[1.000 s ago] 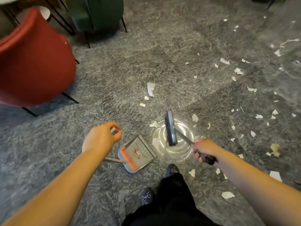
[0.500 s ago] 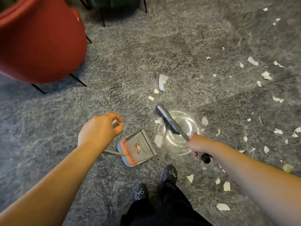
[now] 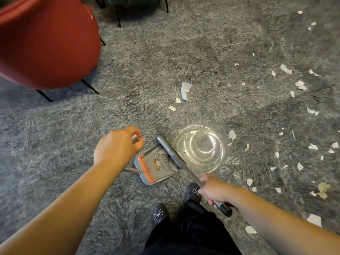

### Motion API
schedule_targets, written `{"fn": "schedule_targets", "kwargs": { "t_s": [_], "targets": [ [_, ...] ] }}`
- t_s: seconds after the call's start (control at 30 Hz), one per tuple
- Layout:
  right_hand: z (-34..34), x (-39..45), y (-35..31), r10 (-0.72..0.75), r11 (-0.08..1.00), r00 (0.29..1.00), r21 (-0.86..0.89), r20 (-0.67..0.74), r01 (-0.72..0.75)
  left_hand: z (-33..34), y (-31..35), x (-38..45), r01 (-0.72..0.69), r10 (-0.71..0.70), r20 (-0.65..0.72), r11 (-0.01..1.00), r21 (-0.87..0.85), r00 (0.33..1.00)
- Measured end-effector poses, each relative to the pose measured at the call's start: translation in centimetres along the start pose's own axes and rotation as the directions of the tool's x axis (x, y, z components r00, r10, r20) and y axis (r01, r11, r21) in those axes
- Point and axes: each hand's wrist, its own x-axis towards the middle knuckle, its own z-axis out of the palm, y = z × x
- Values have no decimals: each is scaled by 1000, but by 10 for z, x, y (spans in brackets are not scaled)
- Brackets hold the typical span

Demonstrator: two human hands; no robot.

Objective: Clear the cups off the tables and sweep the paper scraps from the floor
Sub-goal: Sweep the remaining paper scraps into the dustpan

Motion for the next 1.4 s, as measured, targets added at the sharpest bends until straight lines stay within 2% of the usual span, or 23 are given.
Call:
{"fn": "schedule_targets", "kwargs": {
  "t_s": [0.2,0.33,0.47,0.67,0.87,1.03,1.3,1.4],
  "targets": [
    [36,-20,-11,-18,978,1000,206,-20,22,4,-12,-24,-36,34,-27,997,-67,999],
    [41,-36,-15,-20,933,999,357,-50,37,4,-31,-39,-3,3,-7,997,-83,1000],
    [40,-48,-19,-31,915,992,396,-125,78,-5,-50,-38,78,-92,-82,985,-156,992],
    [15,-42,-34,-1,870,972,479,-236,117,-28,-49,-2,43,-68,-170,988,-148,983],
    [-58,-19,-54,-1,789,958,589,-287,177,-50,-33,77,29,-55,-185,990,-142,981],
    [-145,12,-71,-22,795,932,559,-361,235,-64,-13,161,53,-74,-137,987,-148,988],
    [-290,63,-106,2,836,927,509,-375,204,-86,38,287,20,-19,-10,1000,12,1000],
    [-330,83,-123,31,868,924,469,-382,165,-93,49,323,-1,0,52,1000,16,999]
  ]
}}
